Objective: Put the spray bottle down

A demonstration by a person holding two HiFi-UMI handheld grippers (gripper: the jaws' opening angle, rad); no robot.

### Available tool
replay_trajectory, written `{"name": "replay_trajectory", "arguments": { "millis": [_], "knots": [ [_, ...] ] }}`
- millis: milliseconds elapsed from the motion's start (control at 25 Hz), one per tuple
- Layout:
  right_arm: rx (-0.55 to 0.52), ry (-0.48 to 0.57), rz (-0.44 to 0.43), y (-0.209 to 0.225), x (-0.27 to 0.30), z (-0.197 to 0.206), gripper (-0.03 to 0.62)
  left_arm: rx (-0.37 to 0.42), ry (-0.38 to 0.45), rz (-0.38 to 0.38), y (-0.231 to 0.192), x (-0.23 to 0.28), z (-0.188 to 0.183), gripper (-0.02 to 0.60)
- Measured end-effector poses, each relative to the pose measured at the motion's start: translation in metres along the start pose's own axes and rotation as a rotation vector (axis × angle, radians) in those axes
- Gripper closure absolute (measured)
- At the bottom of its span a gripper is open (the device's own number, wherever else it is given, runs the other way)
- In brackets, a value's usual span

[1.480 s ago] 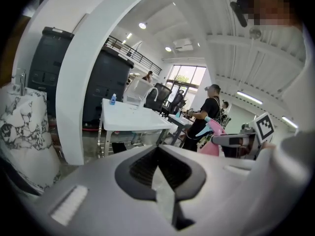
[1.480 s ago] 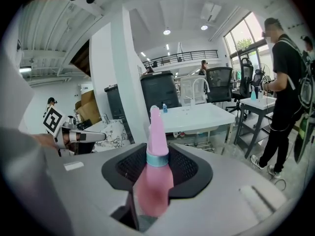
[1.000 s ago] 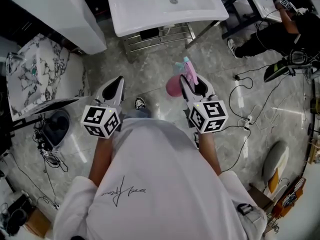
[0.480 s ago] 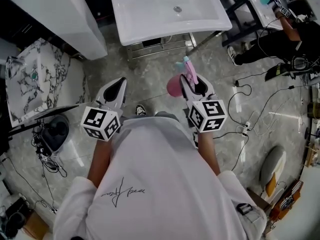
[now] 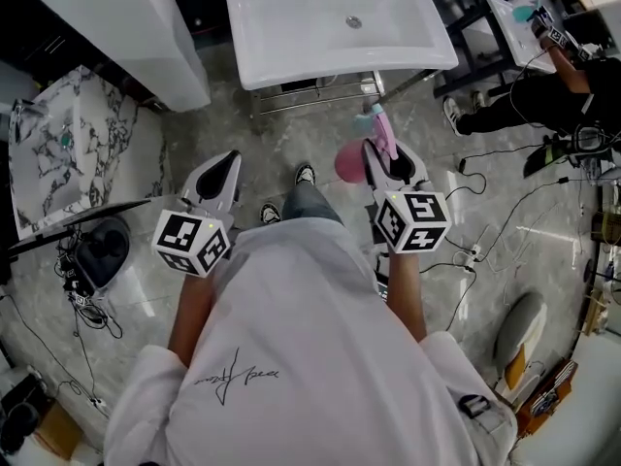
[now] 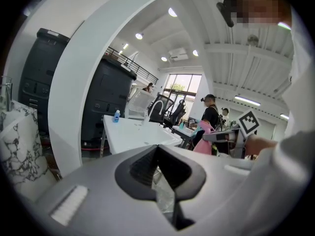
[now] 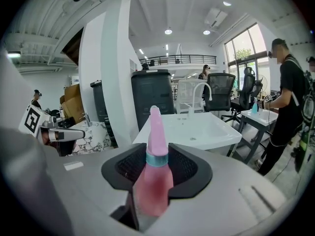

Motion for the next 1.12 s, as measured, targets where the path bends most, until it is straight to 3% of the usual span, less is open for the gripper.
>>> {"name": "replay_trajectory", "arguments": {
  "millis": [480, 1120],
  "knots": [
    [0.023, 0.037, 0.02, 0.041, 0.048, -0.02, 0.473, 0.006, 0.026, -0.072, -0.025, 0.025, -0.019, 0.577],
    [0.031, 0.032, -0.099, 0.075, 0.16, -0.055, 0.472, 0.002, 0.068, -0.134, -0.054, 0.119, -0.062, 0.577]
  ]
}}
Point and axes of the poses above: the fingertips, and each gripper's own axes: x forward along the fingers, y to its right, z out of its underside, the point moved 1 cm from there along -x, backward along the fingers, and after that the axes turned 11 degrees about y, right-handed, at the moved point
